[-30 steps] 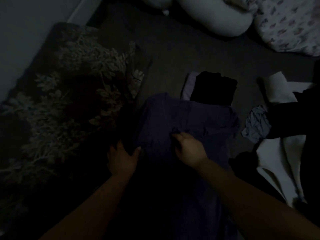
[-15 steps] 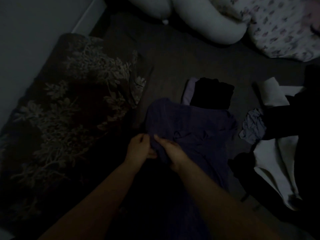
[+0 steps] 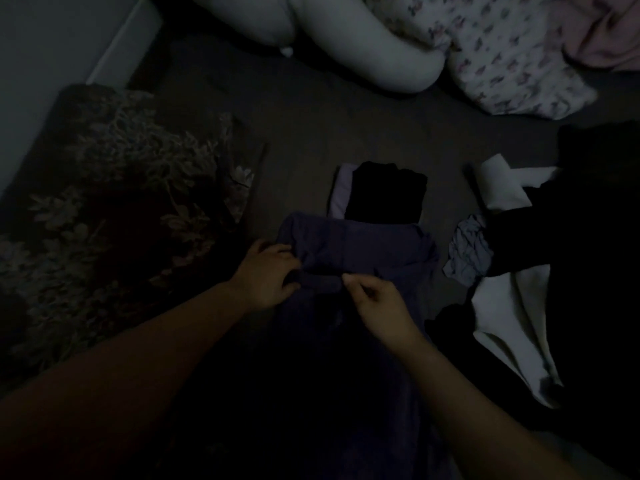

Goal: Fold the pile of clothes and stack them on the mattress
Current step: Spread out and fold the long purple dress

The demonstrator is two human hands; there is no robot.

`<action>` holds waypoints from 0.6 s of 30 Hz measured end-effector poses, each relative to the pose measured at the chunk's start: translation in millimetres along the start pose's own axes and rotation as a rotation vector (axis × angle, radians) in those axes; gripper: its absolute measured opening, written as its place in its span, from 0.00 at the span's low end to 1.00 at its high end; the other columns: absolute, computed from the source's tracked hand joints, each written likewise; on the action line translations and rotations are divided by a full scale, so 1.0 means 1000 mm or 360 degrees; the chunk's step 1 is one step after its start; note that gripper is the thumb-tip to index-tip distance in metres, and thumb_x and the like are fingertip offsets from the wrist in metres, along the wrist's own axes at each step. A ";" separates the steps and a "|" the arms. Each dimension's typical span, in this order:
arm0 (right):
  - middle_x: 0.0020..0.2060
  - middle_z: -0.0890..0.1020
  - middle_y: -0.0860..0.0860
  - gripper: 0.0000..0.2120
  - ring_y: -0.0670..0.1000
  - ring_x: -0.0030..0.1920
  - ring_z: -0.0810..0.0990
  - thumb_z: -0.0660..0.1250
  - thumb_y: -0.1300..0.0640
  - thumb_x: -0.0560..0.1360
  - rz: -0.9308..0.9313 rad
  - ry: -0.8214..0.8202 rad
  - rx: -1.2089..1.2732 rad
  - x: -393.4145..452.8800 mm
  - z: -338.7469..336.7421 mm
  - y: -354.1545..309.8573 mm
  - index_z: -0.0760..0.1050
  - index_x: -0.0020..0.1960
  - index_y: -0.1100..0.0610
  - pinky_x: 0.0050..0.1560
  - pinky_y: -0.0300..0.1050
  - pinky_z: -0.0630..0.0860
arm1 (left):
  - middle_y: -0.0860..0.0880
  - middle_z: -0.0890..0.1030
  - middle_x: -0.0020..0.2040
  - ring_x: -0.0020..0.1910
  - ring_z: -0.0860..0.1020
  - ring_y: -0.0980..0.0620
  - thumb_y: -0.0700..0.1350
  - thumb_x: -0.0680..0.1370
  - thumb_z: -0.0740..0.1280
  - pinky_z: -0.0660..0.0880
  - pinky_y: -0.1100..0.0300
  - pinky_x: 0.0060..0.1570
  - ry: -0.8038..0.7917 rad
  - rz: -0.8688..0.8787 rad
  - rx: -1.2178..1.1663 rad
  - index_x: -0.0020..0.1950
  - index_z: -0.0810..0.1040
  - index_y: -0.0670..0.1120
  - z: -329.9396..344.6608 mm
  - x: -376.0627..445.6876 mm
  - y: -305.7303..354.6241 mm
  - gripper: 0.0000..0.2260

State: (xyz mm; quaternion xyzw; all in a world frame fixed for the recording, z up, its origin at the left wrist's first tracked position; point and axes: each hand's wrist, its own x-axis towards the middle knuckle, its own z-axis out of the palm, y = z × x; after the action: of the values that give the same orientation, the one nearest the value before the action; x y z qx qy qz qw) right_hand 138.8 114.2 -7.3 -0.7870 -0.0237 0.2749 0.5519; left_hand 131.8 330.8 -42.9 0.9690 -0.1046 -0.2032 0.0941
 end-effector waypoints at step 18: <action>0.46 0.82 0.55 0.04 0.48 0.46 0.78 0.67 0.61 0.76 0.0294 0.0646 -0.0082 0.079 -0.076 0.062 0.80 0.46 0.61 0.51 0.43 0.75 | 0.47 0.72 0.65 0.67 0.65 0.46 0.59 0.80 0.51 0.57 0.51 0.65 -0.0097 -0.0207 0.0580 0.64 0.72 0.50 -0.015 0.077 -0.018 0.21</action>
State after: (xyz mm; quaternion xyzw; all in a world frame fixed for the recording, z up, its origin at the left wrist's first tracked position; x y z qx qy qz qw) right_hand 224.3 52.4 -76.4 -0.8388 0.1530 0.1597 0.4975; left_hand 210.0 331.7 -62.2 0.9681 -0.0796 -0.2159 -0.0993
